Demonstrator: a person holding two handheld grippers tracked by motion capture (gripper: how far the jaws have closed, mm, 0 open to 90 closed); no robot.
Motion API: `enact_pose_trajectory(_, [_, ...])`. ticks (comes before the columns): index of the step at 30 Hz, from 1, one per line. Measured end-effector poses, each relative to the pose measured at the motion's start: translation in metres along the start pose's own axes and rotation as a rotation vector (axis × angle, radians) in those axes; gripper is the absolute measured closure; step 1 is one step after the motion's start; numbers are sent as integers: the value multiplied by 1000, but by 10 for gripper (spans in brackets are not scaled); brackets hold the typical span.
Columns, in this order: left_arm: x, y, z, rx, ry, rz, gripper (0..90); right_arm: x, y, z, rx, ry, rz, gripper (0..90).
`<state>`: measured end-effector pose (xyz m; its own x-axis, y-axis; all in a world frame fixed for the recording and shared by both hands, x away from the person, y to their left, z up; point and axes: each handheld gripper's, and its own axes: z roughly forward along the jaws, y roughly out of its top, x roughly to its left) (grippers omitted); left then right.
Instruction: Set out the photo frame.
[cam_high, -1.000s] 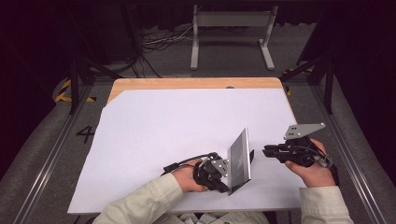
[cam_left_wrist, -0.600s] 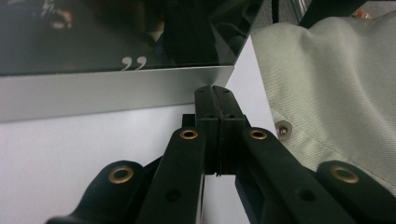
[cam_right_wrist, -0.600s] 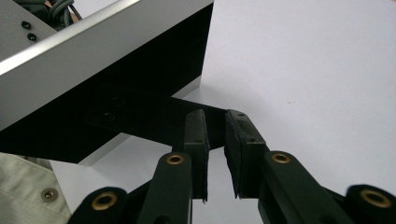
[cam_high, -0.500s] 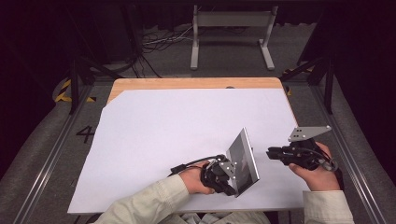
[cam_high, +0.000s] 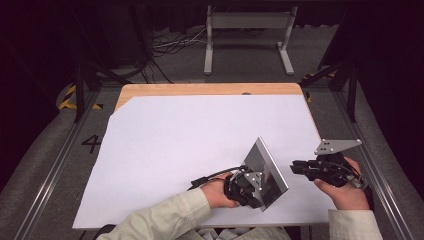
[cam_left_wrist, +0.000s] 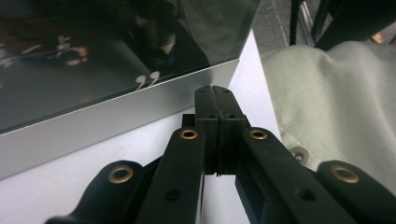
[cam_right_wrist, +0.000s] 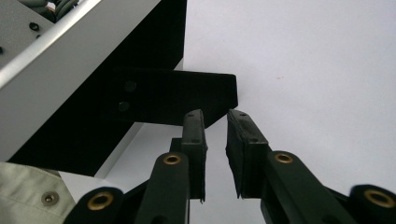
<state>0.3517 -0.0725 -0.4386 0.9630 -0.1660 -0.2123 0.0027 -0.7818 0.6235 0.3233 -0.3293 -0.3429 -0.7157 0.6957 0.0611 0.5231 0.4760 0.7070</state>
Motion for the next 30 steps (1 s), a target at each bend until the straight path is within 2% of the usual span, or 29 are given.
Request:
enact_pose_trajectory(3, [2,-3,-6,-24,12,-12,900,0,1,0,-2,0,15,732])
enact_pose_trajectory(6, [3,-9,-14,-28,28,-26,895,-1,2,0,-1,-5,36,719])
enact_pose_trajectory(9, [5,-15,-23,-46,58,-53,890,-1,3,0,2,-8,59,703])
enact_pose_trajectory(11, [7,-19,-29,-52,92,-71,886,-1,4,0,6,-15,86,696])
enact_pose_trajectory(17, [7,-32,-45,-75,130,-103,883,1,8,-3,8,-41,158,689])
enact_pose_trajectory(23, [9,-39,-54,-76,156,-110,882,6,13,-5,19,-78,223,679])
enact_pose_trajectory(30, [9,-47,-64,-80,193,-116,879,11,17,-8,24,-104,268,702])
